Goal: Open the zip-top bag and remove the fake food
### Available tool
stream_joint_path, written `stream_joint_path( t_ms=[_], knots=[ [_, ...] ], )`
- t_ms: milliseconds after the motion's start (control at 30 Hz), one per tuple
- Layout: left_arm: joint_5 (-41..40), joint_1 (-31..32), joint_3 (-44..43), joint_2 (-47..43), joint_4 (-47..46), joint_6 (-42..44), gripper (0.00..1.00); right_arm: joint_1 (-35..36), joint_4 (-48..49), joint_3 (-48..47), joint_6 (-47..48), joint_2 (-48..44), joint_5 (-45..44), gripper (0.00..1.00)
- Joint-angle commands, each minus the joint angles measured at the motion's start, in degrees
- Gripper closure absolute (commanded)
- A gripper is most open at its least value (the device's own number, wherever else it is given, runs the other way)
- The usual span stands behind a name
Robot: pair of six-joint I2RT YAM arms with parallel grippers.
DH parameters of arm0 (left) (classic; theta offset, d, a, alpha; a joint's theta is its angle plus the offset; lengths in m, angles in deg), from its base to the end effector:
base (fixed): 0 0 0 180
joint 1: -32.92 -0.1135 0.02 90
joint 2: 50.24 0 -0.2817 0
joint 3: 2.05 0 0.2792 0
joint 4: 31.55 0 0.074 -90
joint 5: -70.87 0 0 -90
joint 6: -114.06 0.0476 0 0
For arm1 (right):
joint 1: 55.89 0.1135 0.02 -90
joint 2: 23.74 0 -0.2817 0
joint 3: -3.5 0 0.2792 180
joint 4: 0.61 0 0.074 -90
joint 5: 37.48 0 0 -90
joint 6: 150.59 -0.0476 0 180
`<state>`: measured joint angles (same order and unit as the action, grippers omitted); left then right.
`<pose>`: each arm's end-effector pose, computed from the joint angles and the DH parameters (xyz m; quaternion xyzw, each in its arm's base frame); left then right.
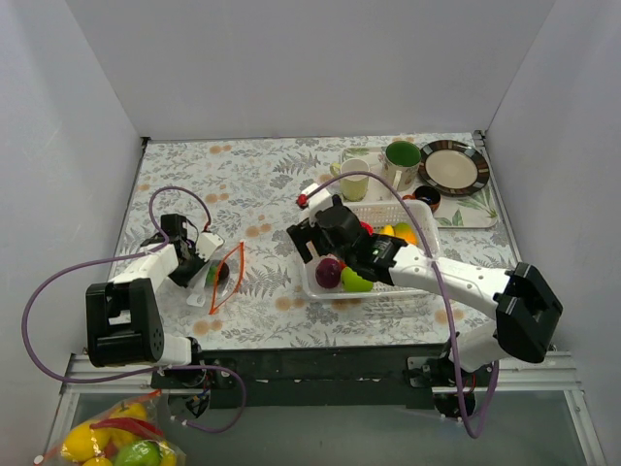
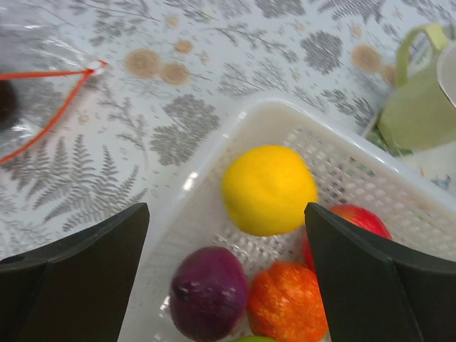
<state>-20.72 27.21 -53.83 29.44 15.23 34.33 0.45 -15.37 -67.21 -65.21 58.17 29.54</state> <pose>0.2470 0.0260 0.1427 0.0376 0.9903 0.0321 0.1301 0.2151 0.2895 0.2866 -0.2674 0.7937 0.1180 0.5335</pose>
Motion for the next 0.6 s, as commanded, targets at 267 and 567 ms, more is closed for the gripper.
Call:
stream_joint_path(
  t_ms=[267, 567],
  knots=[
    [5.1, 1.06, 1.41, 4.61, 2.19, -1.3, 1.0, 12.31, 22.36, -4.45, 5.94, 16.17, 16.29, 0.18],
    [5.63, 2.46, 1.84, 4.08, 3.34, -3.05, 1.0, 12.31, 25.82, -13.83, 6.56, 27.33, 21.66, 0.06]
  ],
)
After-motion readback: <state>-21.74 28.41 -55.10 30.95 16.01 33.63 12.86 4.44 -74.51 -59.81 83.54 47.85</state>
